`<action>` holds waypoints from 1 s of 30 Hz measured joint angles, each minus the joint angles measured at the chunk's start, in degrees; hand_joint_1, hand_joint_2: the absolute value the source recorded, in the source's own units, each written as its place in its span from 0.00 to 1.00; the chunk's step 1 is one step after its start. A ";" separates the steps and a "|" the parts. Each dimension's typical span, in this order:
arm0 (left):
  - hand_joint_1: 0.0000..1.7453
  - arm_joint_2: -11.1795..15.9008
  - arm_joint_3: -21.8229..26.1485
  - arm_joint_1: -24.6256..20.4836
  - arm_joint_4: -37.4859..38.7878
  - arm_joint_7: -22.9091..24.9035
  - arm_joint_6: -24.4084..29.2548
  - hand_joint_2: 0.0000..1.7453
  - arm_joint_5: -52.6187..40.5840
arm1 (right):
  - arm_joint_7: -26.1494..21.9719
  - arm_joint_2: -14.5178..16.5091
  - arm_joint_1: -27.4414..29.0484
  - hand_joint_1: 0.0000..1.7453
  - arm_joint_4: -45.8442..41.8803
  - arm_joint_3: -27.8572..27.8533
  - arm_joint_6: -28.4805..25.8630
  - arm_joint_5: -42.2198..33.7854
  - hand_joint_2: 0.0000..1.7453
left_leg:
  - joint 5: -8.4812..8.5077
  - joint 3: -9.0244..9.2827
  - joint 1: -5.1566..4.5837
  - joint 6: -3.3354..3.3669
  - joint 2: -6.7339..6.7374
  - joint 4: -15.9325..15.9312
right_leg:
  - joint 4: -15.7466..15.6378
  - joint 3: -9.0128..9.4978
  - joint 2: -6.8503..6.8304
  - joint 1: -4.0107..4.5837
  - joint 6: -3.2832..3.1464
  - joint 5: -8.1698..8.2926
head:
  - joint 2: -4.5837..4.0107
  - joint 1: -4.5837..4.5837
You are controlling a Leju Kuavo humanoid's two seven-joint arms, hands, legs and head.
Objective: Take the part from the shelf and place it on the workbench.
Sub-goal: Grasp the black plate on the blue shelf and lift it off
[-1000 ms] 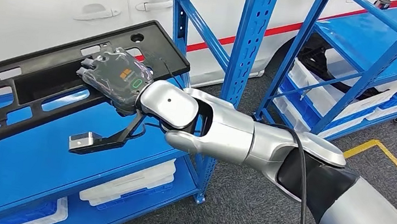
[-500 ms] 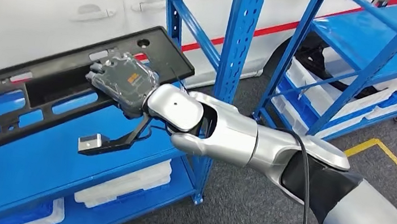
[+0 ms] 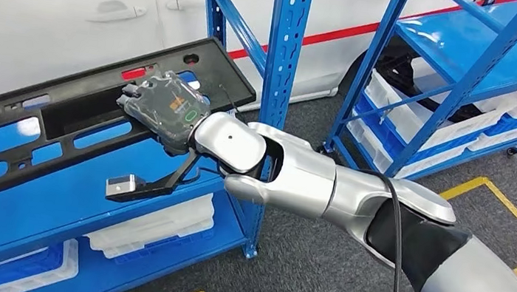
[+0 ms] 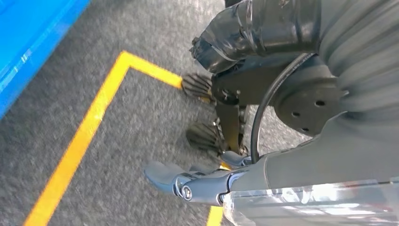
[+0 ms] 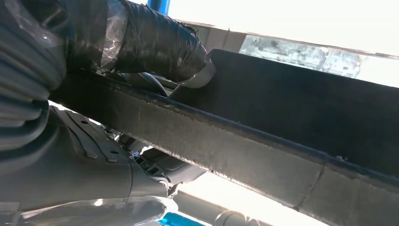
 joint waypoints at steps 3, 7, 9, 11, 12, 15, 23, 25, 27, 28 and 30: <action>0.00 -0.10 -0.18 -0.05 0.00 0.11 0.15 1.00 -0.02 | -0.01 -0.02 -0.07 1.00 0.07 -0.04 -0.04 0.07 1.00 | 1.89 -0.53 0.16 0.54 0.11 -1.09 | -0.35 -0.20 -0.03 -0.07 1.09 0.35 | 0.00 0.03; 0.00 -0.18 -0.54 -0.13 0.00 0.17 0.31 1.00 -0.05 | -0.04 -0.06 -0.20 1.00 0.19 -0.17 -0.02 0.14 1.00 | 4.95 -3.13 0.48 1.39 0.49 -1.80 | 9.08 -2.81 0.06 -0.31 1.87 -8.98 | 0.00 0.02; 0.00 -0.19 -0.65 -0.13 0.00 0.24 0.32 1.00 -0.01 | -0.15 -0.06 -0.12 1.00 0.24 -0.18 0.02 0.14 1.00 | 5.98 -4.86 0.47 1.26 0.50 -1.44 | 14.24 -2.94 0.03 -0.52 2.23 -10.66 | 0.00 0.02; 0.00 -0.19 -0.74 -0.13 0.00 0.29 0.33 1.00 0.09 | -0.25 -0.05 -0.16 1.00 0.25 -0.18 0.04 0.11 1.00 | 6.74 -6.49 0.53 0.99 0.51 -0.79 | 11.91 0.50 0.01 -0.64 2.30 -8.44 | 0.00 0.03; 0.00 -0.19 -0.76 -0.13 0.00 0.31 0.33 1.00 0.13 | -0.27 -0.05 -0.23 1.00 0.25 -0.19 0.04 0.09 1.00 | 7.03 -7.18 0.55 0.79 0.50 -0.37 | 8.27 3.28 0.00 -0.67 2.18 -7.74 | 0.00 0.02; 0.00 -0.19 -0.78 -0.16 0.00 0.31 0.33 1.00 0.20 | -0.33 0.03 -0.49 1.00 0.19 -0.23 0.05 0.03 1.00 | 7.92 -8.44 0.40 -0.14 0.44 0.44 | 0.08 8.48 0.05 -0.25 1.51 -8.10 | 0.00 0.01; 0.00 -0.09 -0.81 0.00 0.07 0.43 0.46 1.00 0.22 | -0.36 0.39 -0.79 1.00 0.15 -0.24 0.10 0.03 1.00 | -1.86 -13.05 0.73 -2.35 0.13 13.31 | -1.09 4.55 -0.32 -0.26 -1.27 -3.82 | 0.00 -0.01; 0.00 -0.08 -0.81 -0.06 0.07 0.45 0.44 1.00 0.22 | -0.37 0.40 -0.71 1.00 0.15 -0.23 0.11 0.03 1.00 | -1.75 -12.32 0.74 -2.41 0.13 16.32 | -0.89 2.84 -0.32 -0.13 -1.20 -2.62 | 0.00 -0.01; 0.00 -0.05 -0.81 -0.14 0.07 0.45 0.45 1.00 0.22 | -0.37 0.40 -0.70 1.00 0.14 -0.23 0.11 0.03 1.00 | 0.94 -7.81 0.72 -2.08 0.11 11.79 | -0.64 1.37 -0.29 -0.08 -0.99 -1.53 | 0.00 -0.01; 0.00 -0.01 -0.81 -0.18 0.07 0.45 0.46 1.00 0.22 | -0.37 0.42 -0.73 1.00 0.13 -0.24 0.10 0.03 1.00 | 1.29 -4.69 0.62 -1.76 0.08 7.59 | -0.54 0.82 -0.27 -0.01 -0.79 -1.05 | 0.00 -0.01; 0.00 0.07 -0.81 -0.25 0.07 0.46 0.49 1.00 0.22 | -0.36 0.43 -0.82 1.00 0.12 -0.28 0.09 0.03 1.00 | 0.87 -0.31 0.31 -1.12 -0.02 0.98 | -0.60 0.34 -0.31 0.01 -0.18 -0.03 | 0.00 0.00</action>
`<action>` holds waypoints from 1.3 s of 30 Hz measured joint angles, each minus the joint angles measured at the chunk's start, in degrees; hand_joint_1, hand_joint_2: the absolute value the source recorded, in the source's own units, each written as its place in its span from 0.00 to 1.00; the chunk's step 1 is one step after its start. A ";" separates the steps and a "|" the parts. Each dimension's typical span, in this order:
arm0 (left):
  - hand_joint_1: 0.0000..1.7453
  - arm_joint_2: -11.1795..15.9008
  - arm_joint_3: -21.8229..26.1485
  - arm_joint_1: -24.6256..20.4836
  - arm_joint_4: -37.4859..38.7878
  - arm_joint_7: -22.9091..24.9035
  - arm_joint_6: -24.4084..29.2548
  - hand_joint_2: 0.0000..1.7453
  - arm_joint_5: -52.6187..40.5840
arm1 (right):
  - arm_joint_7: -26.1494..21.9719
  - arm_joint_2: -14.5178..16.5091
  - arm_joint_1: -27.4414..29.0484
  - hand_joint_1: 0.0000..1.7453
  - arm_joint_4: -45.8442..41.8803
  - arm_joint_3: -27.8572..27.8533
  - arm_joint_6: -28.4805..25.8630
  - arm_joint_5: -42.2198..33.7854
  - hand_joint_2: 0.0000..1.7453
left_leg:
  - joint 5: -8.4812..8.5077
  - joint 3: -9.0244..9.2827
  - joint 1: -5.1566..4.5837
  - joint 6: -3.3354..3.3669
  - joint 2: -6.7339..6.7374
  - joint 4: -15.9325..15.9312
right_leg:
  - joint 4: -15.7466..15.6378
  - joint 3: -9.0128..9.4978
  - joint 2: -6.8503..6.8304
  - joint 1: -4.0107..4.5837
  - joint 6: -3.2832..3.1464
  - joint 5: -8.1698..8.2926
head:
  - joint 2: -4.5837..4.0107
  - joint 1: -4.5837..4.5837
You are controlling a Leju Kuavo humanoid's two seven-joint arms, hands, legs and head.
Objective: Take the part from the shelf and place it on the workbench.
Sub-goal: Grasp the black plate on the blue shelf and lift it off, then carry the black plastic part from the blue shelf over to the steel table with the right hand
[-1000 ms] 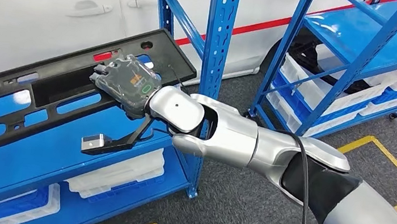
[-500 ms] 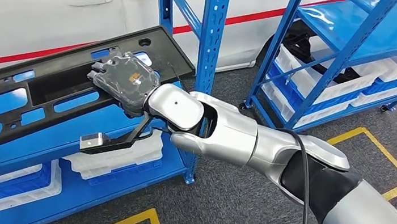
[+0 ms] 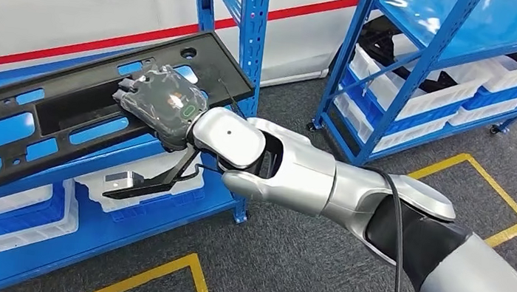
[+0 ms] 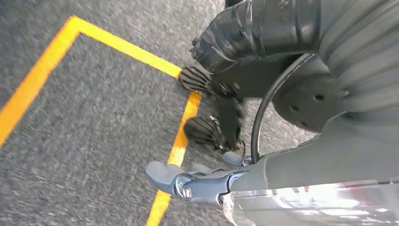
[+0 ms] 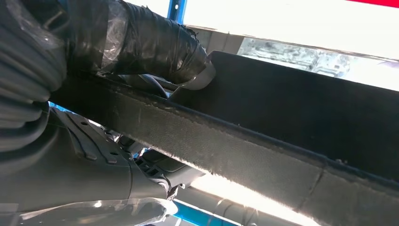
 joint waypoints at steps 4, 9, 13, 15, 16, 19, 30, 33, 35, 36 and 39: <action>0.00 -0.01 -0.01 -0.04 0.00 0.02 -0.01 1.00 -0.01 | -0.02 -0.01 -0.20 1.00 0.01 -0.05 0.01 -0.02 1.00 | 1.56 -0.25 -0.03 1.50 0.23 -2.45 | -0.47 -0.39 0.09 -0.08 1.48 0.74 | 0.01 0.01; 0.00 -0.05 -0.02 -0.08 0.00 0.02 0.01 1.00 0.00 | -0.01 -0.04 -0.05 1.00 0.04 -0.05 0.03 -0.04 1.00 | 5.45 -4.22 0.19 2.51 0.64 -2.90 | 14.09 -3.98 0.30 -0.37 2.42 -10.70 | 0.00 0.03; 0.00 -0.09 -0.02 -0.08 0.00 0.02 0.01 1.00 0.00 | -0.01 -0.04 -0.01 1.00 0.04 -0.05 0.03 -0.04 1.00 | 7.62 -7.84 0.18 2.00 0.62 -1.86 | 10.23 2.94 0.28 -0.54 2.33 -7.02 | 0.00 0.03; 0.00 -0.14 -0.02 -0.06 0.00 0.01 0.01 1.00 0.00 | -0.02 -0.02 -0.18 1.00 -0.01 -0.08 0.02 -0.05 1.00 | 8.39 -8.89 0.07 1.42 0.57 -1.33 | 2.35 8.35 0.29 -0.27 1.82 -7.66 | 0.00 0.02; 0.00 -0.15 -0.03 -0.06 0.00 0.01 0.01 1.00 0.00 | -0.02 -0.01 -0.26 1.00 -0.04 -0.09 0.01 -0.05 1.00 | 8.79 -9.10 0.03 1.07 0.55 -1.25 | 0.12 9.63 0.31 -0.09 1.55 -8.35 | 0.00 0.00; 0.00 -0.11 -0.04 0.00 0.02 0.01 0.01 1.00 0.00 | -0.02 0.03 -0.39 1.00 -0.08 -0.11 0.02 -0.07 1.00 | 9.74 -9.57 0.17 0.00 0.42 -1.41 | -0.98 9.22 0.25 0.06 0.48 -7.42 | 0.01 -0.02; 0.00 -0.06 -0.04 -0.03 0.07 0.01 0.01 1.00 0.00 | -0.02 0.16 -0.15 1.00 -0.11 -0.09 0.04 -0.07 1.00 | 1.35 -2.49 0.44 -0.65 0.12 2.98 | -0.51 1.18 0.05 -0.01 -0.23 -0.90 | 0.00 -0.03; 0.00 -0.03 -0.04 -0.04 0.07 0.01 0.01 1.00 0.00 | -0.02 0.14 -0.25 1.00 -0.16 -0.11 0.03 -0.07 1.00 | 0.52 0.01 -0.05 0.25 -0.01 -1.90 | -0.73 0.95 -0.04 -0.02 0.88 0.35 | 0.01 0.00; 0.00 -0.05 -0.04 -0.06 0.07 0.02 -0.01 1.00 0.00 | -0.02 0.14 -0.32 1.00 -0.15 -0.11 0.03 -0.07 1.00 | 1.55 -0.46 0.13 1.14 0.21 -2.29 | -0.36 0.54 0.06 -0.10 1.61 -0.06 | 0.01 -0.01; 0.00 -0.08 -0.05 -0.09 0.07 0.02 -0.01 1.00 0.00 | -0.02 0.13 -0.34 1.00 -0.14 -0.11 0.03 -0.07 1.00 | 2.19 -0.80 0.27 1.65 0.36 -2.53 | 0.92 -0.05 0.15 -0.11 1.88 -1.59 | 0.00 0.00; 0.00 -0.08 -0.06 -0.11 0.07 0.02 0.01 1.00 0.00 | -0.02 0.08 -0.18 1.00 -0.12 -0.11 0.04 -0.07 1.00 | 3.80 -2.66 0.28 2.39 0.61 -2.54 | 10.68 -3.18 0.27 -0.35 2.51 -8.90 | 0.00 0.00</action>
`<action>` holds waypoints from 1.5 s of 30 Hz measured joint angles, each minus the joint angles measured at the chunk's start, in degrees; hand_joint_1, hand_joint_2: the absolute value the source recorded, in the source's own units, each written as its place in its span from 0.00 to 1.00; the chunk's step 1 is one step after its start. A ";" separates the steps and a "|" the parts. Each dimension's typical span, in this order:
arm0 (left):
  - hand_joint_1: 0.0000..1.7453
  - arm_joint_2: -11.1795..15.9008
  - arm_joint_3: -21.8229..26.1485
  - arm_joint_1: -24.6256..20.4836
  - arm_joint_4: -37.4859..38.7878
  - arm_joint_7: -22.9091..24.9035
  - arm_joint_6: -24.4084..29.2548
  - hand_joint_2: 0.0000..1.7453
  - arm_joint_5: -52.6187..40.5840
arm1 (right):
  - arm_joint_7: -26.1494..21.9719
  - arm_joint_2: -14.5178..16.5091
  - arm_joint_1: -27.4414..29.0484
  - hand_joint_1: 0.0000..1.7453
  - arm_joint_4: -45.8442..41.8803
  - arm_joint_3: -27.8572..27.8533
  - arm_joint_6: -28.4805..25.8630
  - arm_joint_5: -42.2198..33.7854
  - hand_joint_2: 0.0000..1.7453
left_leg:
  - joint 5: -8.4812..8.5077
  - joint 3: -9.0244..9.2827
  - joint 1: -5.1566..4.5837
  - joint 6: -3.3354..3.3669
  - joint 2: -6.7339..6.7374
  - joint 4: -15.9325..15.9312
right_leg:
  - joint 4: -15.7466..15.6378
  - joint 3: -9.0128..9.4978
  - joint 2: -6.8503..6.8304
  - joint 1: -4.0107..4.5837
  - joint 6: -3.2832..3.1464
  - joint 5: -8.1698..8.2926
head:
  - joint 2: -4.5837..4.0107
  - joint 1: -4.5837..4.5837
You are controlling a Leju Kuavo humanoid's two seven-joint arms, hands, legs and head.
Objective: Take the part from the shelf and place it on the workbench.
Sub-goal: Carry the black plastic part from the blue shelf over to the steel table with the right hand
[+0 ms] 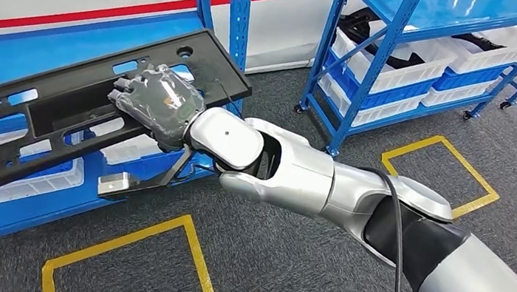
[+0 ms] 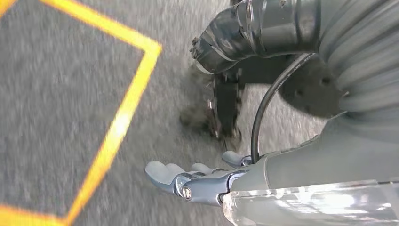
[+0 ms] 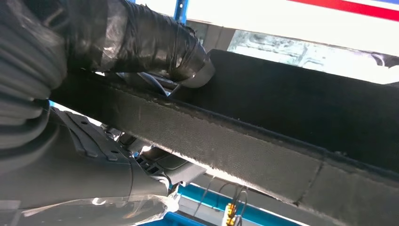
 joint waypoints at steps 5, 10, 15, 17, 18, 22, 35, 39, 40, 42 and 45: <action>0.00 -0.01 -0.01 0.07 0.00 0.01 0.01 1.00 -0.07 | 0.02 -0.02 0.32 1.00 0.03 -0.01 -0.04 -0.15 1.00 | 1.40 -2.94 -0.09 -0.38 -0.02 1.27 | -3.91 6.42 0.00 -0.09 -0.24 2.02 | 0.00 0.00; 0.00 0.37 -0.22 0.03 0.02 0.48 -0.04 1.00 -0.92 | -0.13 -0.46 1.39 1.00 -0.19 -0.31 -0.47 -1.76 1.00 | 2.57 -4.01 -0.01 -2.04 -0.11 1.72 | -11.19 10.13 -0.02 0.50 -1.69 3.34 | 0.00 0.01; 0.00 1.21 -0.33 0.15 0.09 1.42 -0.16 1.00 -0.62 | -0.26 -0.55 1.81 1.00 -0.56 -0.35 -0.19 -2.43 1.00 | -6.27 -7.68 0.19 -3.60 -0.43 12.31 | -12.01 7.77 -0.37 -0.09 -3.17 5.91 | 0.00 -0.01; 0.00 1.40 -0.33 0.09 0.09 1.53 -0.24 1.00 -0.62 | -0.17 -0.52 1.89 1.00 -0.66 -0.34 0.02 -2.64 1.00 | -7.93 -8.38 0.41 -4.10 -0.42 17.35 | -11.84 6.32 -0.38 -0.11 -3.02 6.91 | 0.00 -0.01; 0.00 1.49 -0.33 0.05 0.09 1.53 -0.26 1.00 -0.63 | -0.17 -0.52 1.94 1.00 -0.67 -0.34 0.04 -2.67 1.00 | -6.96 -7.40 0.55 -4.28 -0.41 17.06 | -11.71 5.62 -0.39 -0.17 -2.86 7.36 | 0.00 -0.02; 0.00 1.80 -0.34 -0.08 0.09 1.50 -0.27 1.00 -0.63 | -0.10 -0.52 1.98 1.00 -0.82 -0.36 0.04 -2.69 1.00 | -3.57 1.63 0.74 -4.38 -0.69 3.82 | -10.79 3.27 -0.37 -0.38 -1.54 9.03 | 0.01 -0.02; 0.00 1.86 -0.45 -0.15 0.09 1.46 -0.27 1.00 -0.65 | -0.06 -0.67 2.17 1.00 -1.11 -0.35 0.09 -2.67 1.00 | 2.97 -5.19 -0.55 -0.40 -0.23 1.65 | 1.05 4.76 0.04 0.16 -0.66 1.75 | 0.00 0.01; 0.00 1.56 -0.57 -0.13 0.09 1.06 -0.50 1.00 -0.82 | 0.43 -0.67 1.64 1.00 -1.21 -0.55 0.11 -2.42 1.00 | 5.21 -6.40 -0.53 -1.19 -0.22 1.12 | -11.72 13.08 -0.09 1.34 -2.54 1.08 | 0.01 0.00; 0.00 1.57 -0.64 -0.12 0.09 0.96 -0.57 1.00 -0.85 | 0.44 -0.67 1.49 1.00 -1.23 -0.62 0.13 -2.39 1.00 | 5.95 -6.41 -0.40 -1.52 -0.23 0.64 | -12.53 13.10 -0.09 1.47 -2.61 1.66 | 0.01 0.00; 0.00 1.64 -0.87 -0.15 0.11 0.77 -0.68 1.00 -0.86 | 0.44 -0.61 1.25 1.00 -1.22 -0.65 0.19 -2.36 1.00 | 5.52 -6.78 -0.40 -2.14 -0.43 0.54 | -13.91 12.76 -0.42 1.14 -2.99 3.36 | 0.01 0.01; 0.00 1.71 -1.17 -0.09 0.13 0.66 -0.79 1.00 -0.86 | 0.44 -0.27 1.16 1.00 -1.21 -0.63 0.26 -2.33 1.00 | -1.72 -8.98 -0.15 -3.08 -0.67 7.74 | -15.10 11.17 -0.77 0.50 -3.42 5.67 | 0.00 0.00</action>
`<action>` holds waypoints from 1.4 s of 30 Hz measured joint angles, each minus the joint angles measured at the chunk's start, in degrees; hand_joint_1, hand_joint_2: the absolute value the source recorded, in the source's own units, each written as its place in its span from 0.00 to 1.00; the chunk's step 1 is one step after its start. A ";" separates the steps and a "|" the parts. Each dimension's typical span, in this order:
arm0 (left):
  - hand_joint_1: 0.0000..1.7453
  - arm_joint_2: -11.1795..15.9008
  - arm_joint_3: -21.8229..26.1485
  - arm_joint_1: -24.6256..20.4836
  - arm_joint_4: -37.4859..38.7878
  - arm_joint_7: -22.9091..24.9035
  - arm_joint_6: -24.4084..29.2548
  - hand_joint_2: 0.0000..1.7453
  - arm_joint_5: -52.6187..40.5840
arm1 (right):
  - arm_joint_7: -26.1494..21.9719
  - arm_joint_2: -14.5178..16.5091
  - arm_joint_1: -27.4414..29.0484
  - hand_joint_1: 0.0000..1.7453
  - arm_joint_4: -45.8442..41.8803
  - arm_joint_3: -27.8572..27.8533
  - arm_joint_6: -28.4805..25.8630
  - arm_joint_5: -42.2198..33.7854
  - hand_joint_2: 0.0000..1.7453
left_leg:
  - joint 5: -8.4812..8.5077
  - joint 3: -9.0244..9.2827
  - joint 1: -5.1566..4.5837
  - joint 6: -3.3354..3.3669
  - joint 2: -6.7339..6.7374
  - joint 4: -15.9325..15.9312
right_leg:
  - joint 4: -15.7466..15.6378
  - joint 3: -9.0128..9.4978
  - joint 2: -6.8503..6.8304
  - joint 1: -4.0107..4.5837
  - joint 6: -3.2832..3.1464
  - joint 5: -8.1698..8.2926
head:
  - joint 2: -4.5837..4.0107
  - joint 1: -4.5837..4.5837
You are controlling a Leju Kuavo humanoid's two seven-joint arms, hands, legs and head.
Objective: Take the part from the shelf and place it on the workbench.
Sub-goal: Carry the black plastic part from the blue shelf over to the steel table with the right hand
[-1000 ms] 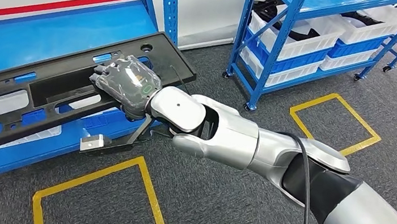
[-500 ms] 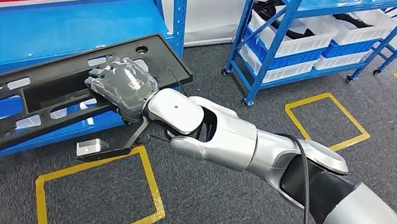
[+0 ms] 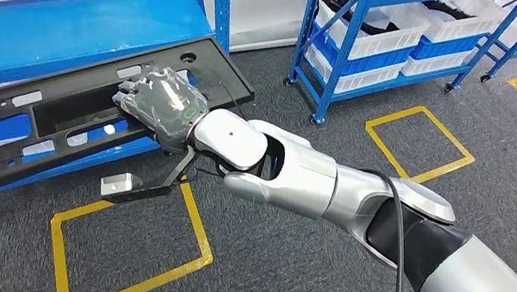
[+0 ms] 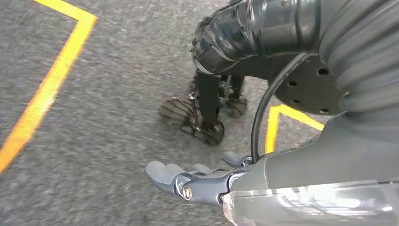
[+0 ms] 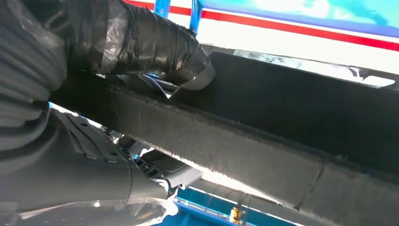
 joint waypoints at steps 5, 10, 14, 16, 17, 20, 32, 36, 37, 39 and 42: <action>0.00 0.21 -0.09 -0.06 0.00 -0.01 -0.08 1.00 0.01 | 0.01 0.24 0.05 1.00 0.09 0.09 0.24 -0.01 1.00 | 0.42 3.13 1.53 -2.19 0.06 4.98 | 1.99 -4.96 -0.19 -1.00 1.30 2.38 | 0.00 -0.01; 0.00 0.16 -0.20 -0.15 0.00 -0.14 -0.12 1.00 0.01 | 0.30 0.38 0.08 1.00 0.11 0.08 0.38 0.02 1.00 | -1.05 9.45 1.39 -1.60 -0.49 -5.21 | 4.35 -8.19 0.01 -1.05 3.34 4.14 | 0.01 0.05; 0.00 0.17 -0.27 -0.20 0.02 -0.32 -0.21 1.00 0.00 | 0.54 0.36 0.22 1.00 0.33 0.10 0.49 0.13 1.00 | 1.18 7.14 1.32 1.05 -0.01 -5.20 | 8.48 -10.07 0.26 -1.39 4.23 -0.64 | 0.00 0.05; 0.00 0.19 -0.28 -0.22 0.02 -0.89 -0.72 1.00 -0.11 | 0.59 0.36 0.23 1.00 0.37 0.10 0.50 0.19 1.00 | 2.36 5.46 0.97 1.76 0.07 -5.20 | 15.79 -11.75 0.36 -1.24 4.17 -6.26 | 0.00 0.04; 0.00 0.20 -0.28 -0.21 0.02 -1.18 -1.04 1.00 -0.17 | 0.59 0.36 0.28 1.00 0.38 0.10 0.50 0.21 1.00 | 2.92 4.64 0.77 1.91 0.07 -5.20 | 19.18 -12.23 0.40 -1.13 4.07 -7.46 | 0.00 0.04; 0.00 0.21 -0.31 -0.21 0.02 -1.17 -1.47 1.00 -0.04 | 0.60 0.36 0.43 1.00 0.48 0.10 0.50 0.27 1.00 | 4.70 2.40 0.09 2.04 0.05 -5.19 | 19.94 -9.10 0.53 -0.43 2.77 -4.33 | 0.00 0.04; 0.00 0.34 -0.34 0.11 0.04 -0.48 -1.12 1.00 0.27 | 0.69 0.83 -0.08 1.00 0.90 0.57 0.76 1.46 1.00 | -1.19 -3.41 0.47 -1.01 -0.44 6.65 | 1.43 0.56 -1.79 0.42 -0.71 -2.70 | 0.00 0.02; 0.00 0.53 -0.34 0.13 0.04 -0.48 -1.09 1.00 0.27 | 0.66 0.85 0.15 1.00 1.16 0.96 0.76 1.52 1.00 | 1.74 1.72 1.00 -2.10 0.90 2.87 | 2.60 -0.96 -3.51 0.07 -0.06 -2.33 | 0.00 0.02; 0.00 0.56 -0.34 0.10 0.04 -0.48 -1.08 1.00 0.27 | 0.66 0.85 0.14 1.00 1.17 0.98 0.75 1.56 1.00 | 2.17 4.38 0.80 -2.05 1.94 -1.04 | 3.04 -1.27 -3.91 0.10 0.18 -2.43 | 0.00 0.00; 0.00 0.58 -0.34 0.03 0.04 -0.49 -1.05 1.00 0.26 | 0.67 0.86 0.10 1.00 1.27 0.99 0.74 1.64 1.00 | 1.89 6.97 0.31 -1.25 3.25 -5.41 | 3.68 -1.57 -4.75 0.37 0.72 -2.57 | 0.00 0.05; 0.00 0.56 -0.34 0.13 0.04 -0.50 -0.98 1.00 0.24 | 0.62 1.01 0.07 1.00 1.62 1.00 0.74 1.75 1.00 | 2.24 6.76 0.28 0.31 2.05 -6.04 | 4.21 -1.72 -5.48 0.52 1.48 -2.73 | 0.00 0.08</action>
